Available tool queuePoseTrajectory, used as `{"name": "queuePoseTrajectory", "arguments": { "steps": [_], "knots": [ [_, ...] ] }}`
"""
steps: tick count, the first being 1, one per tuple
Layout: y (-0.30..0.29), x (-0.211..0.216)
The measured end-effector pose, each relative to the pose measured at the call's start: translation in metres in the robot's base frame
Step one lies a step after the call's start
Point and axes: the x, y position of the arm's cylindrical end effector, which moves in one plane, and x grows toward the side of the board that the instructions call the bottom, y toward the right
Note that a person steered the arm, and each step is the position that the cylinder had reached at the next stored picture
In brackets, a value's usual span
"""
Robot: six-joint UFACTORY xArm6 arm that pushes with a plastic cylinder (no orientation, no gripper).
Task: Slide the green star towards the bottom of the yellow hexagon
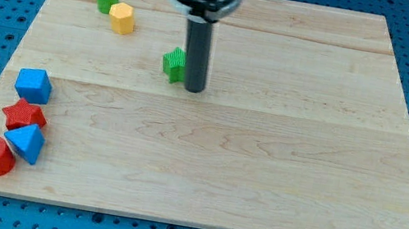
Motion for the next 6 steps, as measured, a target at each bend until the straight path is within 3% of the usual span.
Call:
{"name": "queuePoseTrajectory", "arguments": {
  "steps": [3, 6],
  "knots": [
    [-0.064, -0.024],
    [-0.081, -0.029]
  ]
}}
